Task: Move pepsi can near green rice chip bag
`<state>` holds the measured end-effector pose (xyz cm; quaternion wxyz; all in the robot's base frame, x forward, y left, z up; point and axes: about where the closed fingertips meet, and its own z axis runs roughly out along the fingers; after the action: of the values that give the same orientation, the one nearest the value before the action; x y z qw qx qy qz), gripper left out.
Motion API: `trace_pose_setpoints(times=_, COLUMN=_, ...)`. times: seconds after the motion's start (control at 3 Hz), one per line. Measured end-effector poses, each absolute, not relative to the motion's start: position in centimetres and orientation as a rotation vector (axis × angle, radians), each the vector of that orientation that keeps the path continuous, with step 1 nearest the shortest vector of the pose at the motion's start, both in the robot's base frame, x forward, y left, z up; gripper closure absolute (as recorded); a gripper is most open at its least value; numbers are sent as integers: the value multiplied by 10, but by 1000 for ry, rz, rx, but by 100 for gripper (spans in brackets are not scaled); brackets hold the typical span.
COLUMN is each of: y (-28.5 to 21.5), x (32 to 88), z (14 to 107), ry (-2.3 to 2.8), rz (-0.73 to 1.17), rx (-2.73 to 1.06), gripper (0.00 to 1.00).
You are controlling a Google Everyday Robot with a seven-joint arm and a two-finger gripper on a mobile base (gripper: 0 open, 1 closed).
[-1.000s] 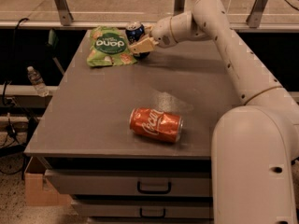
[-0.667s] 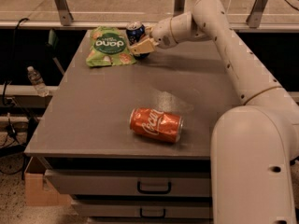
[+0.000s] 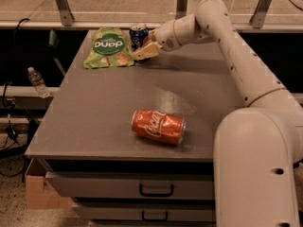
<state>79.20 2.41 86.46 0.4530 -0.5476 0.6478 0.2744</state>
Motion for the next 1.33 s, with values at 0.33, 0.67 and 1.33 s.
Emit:
trace_pose_setpoints(times=0.33, y=19, x=791, z=858, ry=1629, rz=686, rx=-1343, gripper=0)
trace_pose_setpoints(times=0.67, y=3, x=792, z=858, ry=1665, rz=680, rx=-1300, gripper=0)
trace_pose_setpoints(times=1.33, y=-134, x=785, z=918, ry=1725, rz=585, rx=-975, gripper=0)
